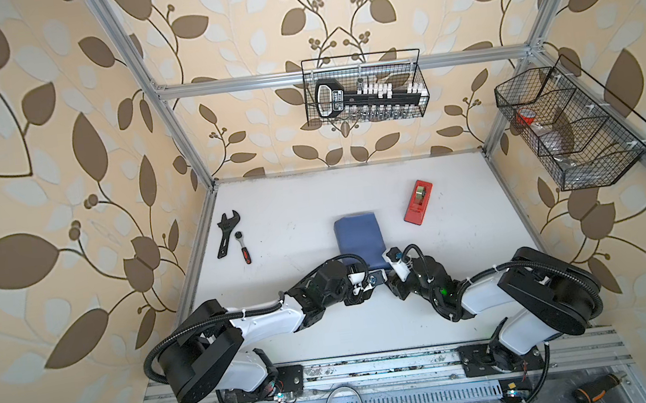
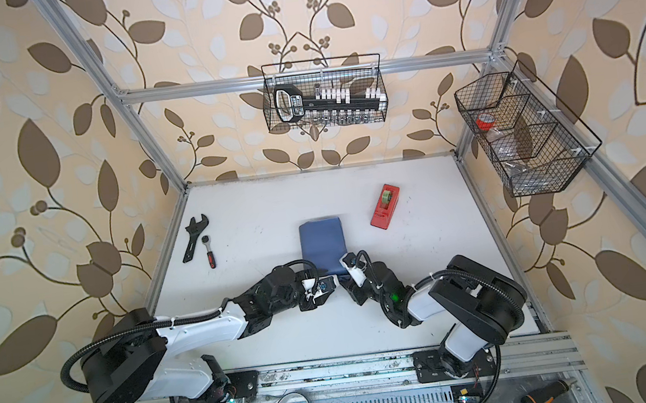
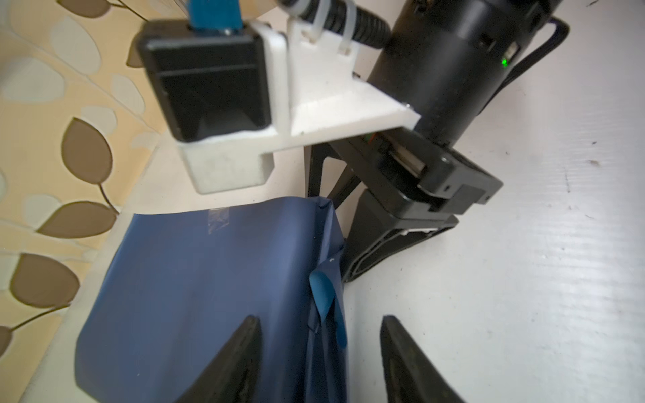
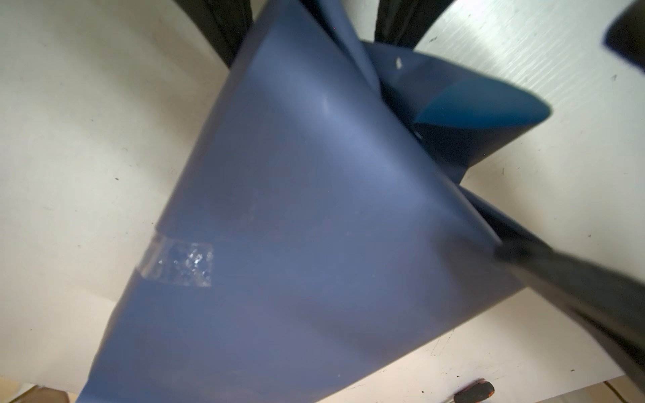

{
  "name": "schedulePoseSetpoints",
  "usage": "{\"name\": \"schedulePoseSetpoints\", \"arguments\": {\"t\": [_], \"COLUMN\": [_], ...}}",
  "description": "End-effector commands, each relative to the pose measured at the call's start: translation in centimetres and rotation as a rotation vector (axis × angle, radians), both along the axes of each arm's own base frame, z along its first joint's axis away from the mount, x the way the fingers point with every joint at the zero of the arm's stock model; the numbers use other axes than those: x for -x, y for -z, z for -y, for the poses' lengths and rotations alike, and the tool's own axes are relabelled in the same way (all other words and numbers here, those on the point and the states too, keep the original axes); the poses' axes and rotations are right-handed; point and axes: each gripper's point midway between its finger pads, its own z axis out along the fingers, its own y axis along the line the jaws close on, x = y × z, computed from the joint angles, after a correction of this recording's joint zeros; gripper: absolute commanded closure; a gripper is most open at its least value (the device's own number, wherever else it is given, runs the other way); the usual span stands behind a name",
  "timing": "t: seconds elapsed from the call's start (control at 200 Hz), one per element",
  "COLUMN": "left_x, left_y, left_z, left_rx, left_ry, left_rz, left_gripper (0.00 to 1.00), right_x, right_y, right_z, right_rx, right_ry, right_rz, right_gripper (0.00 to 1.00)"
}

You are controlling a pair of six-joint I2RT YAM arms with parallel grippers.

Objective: Wrap the gift box in paper

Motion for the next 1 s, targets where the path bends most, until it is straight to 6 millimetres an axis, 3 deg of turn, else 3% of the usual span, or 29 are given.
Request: {"name": "schedulePoseSetpoints", "arguments": {"t": [0.0,0.225,0.51,0.764,0.994], "left_x": [0.5,0.5,-1.3,-2.7,-4.2], "left_y": [-1.2,-2.8,-0.9,0.8,0.8], "left_z": [-0.8,-2.5,-3.0,-2.5,-2.1], "left_rx": [0.013,-0.01,-0.135,-0.164,-0.153], "left_ry": [0.018,-0.003,-0.024,-0.038,-0.075], "left_rz": [0.046,0.169,0.236,0.232,0.269], "left_gripper": [0.34,0.14,0.03,0.01,0.01], "right_x": [-0.9,-0.9,-0.9,-0.9,-0.9], "right_y": [-1.2,-1.0,-1.0,-1.0,-0.8], "right_z": [-0.4,-0.5,-0.6,-0.6,-0.6], "right_rx": [-0.021,-0.025,-0.027,-0.027,-0.025], "right_ry": [0.01,0.011,0.011,0.012,0.011], "right_rz": [0.043,0.034,0.03,0.027,0.022], "right_gripper": [0.48,0.5,0.52,0.53,0.54]}}
